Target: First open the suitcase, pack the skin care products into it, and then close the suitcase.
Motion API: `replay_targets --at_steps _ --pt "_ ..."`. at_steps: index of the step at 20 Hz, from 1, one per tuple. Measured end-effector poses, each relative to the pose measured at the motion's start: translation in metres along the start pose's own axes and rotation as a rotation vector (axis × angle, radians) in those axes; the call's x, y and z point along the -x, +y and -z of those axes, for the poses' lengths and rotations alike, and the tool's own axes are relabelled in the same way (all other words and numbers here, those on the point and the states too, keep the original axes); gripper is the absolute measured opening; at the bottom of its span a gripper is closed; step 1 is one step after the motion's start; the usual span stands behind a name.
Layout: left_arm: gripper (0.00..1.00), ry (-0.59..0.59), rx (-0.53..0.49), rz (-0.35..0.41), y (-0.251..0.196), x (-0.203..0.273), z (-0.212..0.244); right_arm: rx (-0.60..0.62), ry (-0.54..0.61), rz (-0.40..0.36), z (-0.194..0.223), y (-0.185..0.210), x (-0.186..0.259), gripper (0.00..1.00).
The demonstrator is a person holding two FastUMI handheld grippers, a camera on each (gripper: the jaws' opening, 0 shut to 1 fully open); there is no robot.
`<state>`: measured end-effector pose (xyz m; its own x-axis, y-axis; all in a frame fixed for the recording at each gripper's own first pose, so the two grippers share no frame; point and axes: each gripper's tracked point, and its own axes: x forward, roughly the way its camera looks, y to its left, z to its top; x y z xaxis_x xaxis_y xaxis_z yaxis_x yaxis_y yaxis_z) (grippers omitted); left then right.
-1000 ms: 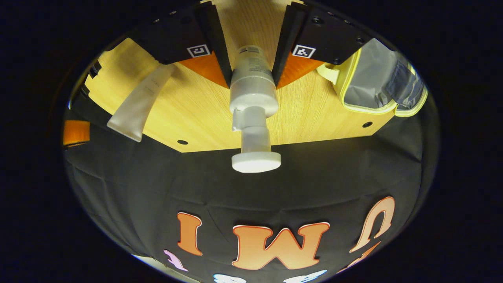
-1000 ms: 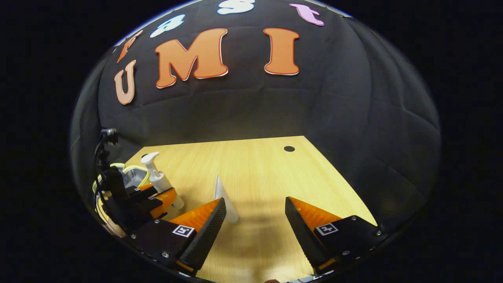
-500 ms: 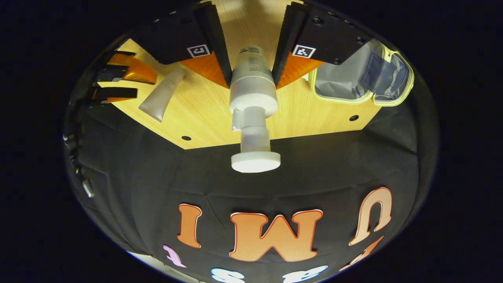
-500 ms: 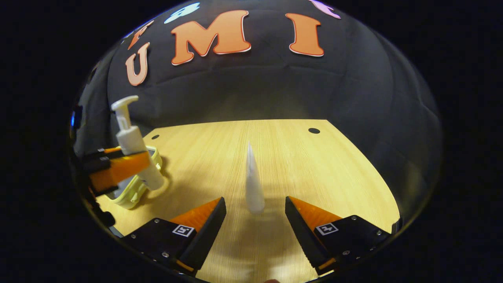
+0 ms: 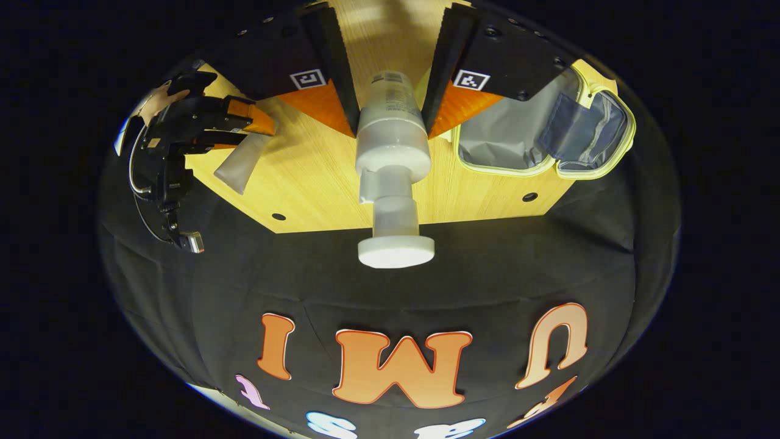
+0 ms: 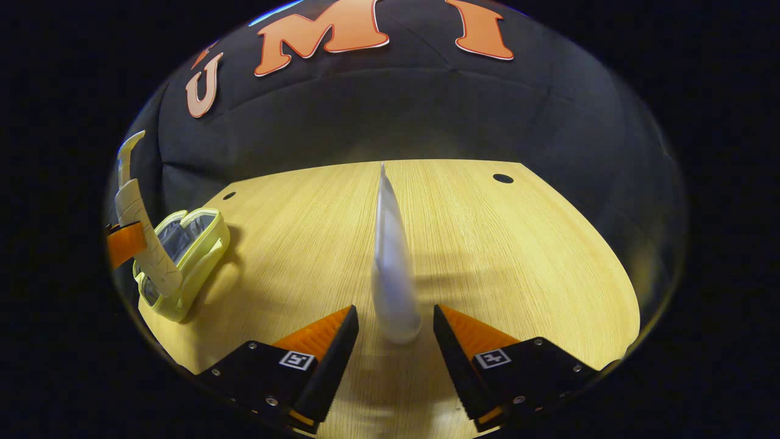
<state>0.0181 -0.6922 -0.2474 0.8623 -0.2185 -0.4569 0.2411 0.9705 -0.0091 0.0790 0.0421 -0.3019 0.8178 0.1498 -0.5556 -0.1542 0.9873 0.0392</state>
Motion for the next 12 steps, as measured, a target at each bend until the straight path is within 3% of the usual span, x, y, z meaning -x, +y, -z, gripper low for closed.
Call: replay_targets --at_steps 2,3,4,9,10,11,12 --pt "0.61 0.005 0.018 -0.002 0.003 0.002 0.003 0.016 0.015 0.012 0.007 -0.002 -0.005 0.66" --pt "0.61 0.006 0.026 -0.004 0.005 0.004 0.003 0.018 0.005 0.010 0.004 -0.002 -0.006 0.48" --pt "0.61 0.008 0.032 -0.007 0.006 0.005 0.004 0.019 0.015 0.007 0.004 -0.002 -0.005 0.50" --pt "0.61 0.010 0.061 -0.007 0.021 0.011 -0.008 -0.015 0.044 -0.003 0.002 0.000 0.000 0.37" --pt "0.61 0.013 0.068 0.000 0.025 0.012 -0.011 -0.034 0.045 -0.004 -0.001 0.001 0.003 0.42" --pt "0.61 0.016 0.069 0.007 0.031 0.014 -0.015 -0.049 0.044 -0.002 -0.003 0.002 0.007 0.32" --pt "0.61 0.024 0.063 0.014 0.038 0.018 -0.019 -0.063 0.037 0.002 -0.008 0.002 0.012 0.36"
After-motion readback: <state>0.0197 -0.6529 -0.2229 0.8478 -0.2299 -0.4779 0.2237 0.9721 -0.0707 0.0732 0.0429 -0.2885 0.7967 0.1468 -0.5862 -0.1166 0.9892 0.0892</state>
